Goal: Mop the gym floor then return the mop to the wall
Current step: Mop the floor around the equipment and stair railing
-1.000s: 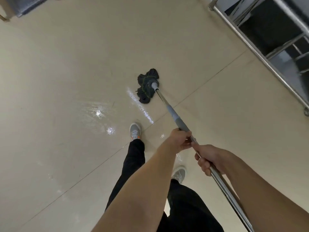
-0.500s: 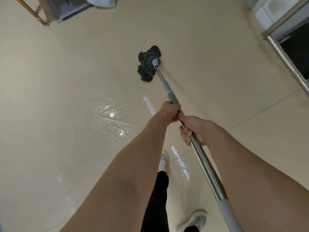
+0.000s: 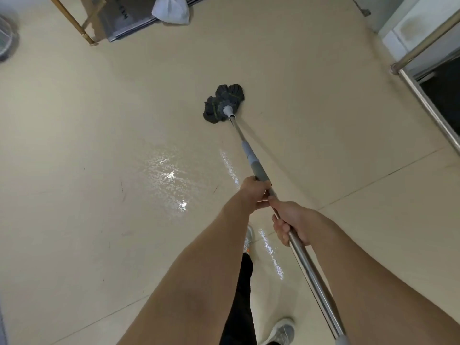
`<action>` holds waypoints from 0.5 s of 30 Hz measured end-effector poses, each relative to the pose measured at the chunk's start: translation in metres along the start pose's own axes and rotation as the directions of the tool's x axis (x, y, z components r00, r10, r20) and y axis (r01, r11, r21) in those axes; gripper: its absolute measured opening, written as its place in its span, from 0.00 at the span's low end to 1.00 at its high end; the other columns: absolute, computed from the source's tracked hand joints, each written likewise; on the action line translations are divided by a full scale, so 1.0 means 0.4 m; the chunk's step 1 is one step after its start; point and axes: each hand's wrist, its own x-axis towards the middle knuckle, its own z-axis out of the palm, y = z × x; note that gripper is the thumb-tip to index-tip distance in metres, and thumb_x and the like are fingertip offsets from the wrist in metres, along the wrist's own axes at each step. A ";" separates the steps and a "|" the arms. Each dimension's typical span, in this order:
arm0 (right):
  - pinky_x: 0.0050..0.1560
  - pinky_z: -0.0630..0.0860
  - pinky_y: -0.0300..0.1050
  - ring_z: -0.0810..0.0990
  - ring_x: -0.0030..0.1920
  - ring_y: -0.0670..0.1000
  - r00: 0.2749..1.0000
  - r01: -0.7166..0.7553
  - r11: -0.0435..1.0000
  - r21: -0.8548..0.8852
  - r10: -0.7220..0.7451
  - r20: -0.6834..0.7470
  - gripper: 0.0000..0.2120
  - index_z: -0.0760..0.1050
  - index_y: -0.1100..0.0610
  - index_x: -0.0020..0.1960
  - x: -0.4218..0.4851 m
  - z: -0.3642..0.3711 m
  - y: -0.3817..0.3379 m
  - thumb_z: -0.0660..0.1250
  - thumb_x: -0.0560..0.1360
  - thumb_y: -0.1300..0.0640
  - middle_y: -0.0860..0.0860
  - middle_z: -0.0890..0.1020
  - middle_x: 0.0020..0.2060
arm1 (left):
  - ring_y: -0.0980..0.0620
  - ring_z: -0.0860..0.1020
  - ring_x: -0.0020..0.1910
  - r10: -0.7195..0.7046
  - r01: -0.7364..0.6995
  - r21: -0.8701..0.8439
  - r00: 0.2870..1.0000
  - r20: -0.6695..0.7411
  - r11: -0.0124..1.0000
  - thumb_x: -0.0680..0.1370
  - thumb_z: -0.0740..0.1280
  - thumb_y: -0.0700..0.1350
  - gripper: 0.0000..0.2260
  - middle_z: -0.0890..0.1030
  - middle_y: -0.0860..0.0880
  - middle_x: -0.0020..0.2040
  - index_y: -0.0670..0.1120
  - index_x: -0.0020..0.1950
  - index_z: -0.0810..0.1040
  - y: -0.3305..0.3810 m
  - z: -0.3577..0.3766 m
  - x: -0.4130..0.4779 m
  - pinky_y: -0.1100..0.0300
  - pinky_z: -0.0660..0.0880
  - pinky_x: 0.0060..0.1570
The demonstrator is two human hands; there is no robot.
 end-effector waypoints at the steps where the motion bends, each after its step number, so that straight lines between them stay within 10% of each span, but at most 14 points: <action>1: 0.19 0.61 0.33 0.59 0.17 0.45 1.000 0.000 1.000 -0.020 -0.001 -0.011 0.25 0.63 0.55 0.36 -0.013 -0.005 0.035 0.58 0.80 0.36 0.48 0.62 0.22 | 0.44 0.81 0.46 -0.006 0.006 0.000 1.000 0.011 1.000 0.77 0.64 0.37 0.08 0.79 0.40 0.49 0.39 0.56 0.74 -0.028 0.008 -0.025 0.47 0.82 0.47; 8: 0.21 0.61 0.33 0.60 0.16 0.47 0.996 0.054 0.967 -0.248 -0.070 -0.054 0.24 0.63 0.57 0.36 -0.091 -0.040 0.422 0.55 0.82 0.41 0.51 0.64 0.21 | 0.48 0.81 0.32 -0.089 0.091 0.073 0.996 -0.018 0.993 0.79 0.63 0.36 0.10 0.80 0.38 0.45 0.34 0.57 0.76 -0.349 0.097 -0.235 0.54 0.79 0.33; 15: 0.29 0.68 0.45 0.67 0.21 0.53 0.997 -0.027 0.817 -0.577 -0.022 -0.078 0.31 0.70 0.66 0.45 -0.158 -0.128 0.913 0.47 0.82 0.38 0.59 0.70 0.25 | 0.49 0.81 0.39 -0.210 0.216 -0.064 0.973 0.095 0.974 0.80 0.60 0.37 0.05 0.81 0.41 0.45 0.40 0.49 0.75 -0.816 0.241 -0.495 0.58 0.79 0.31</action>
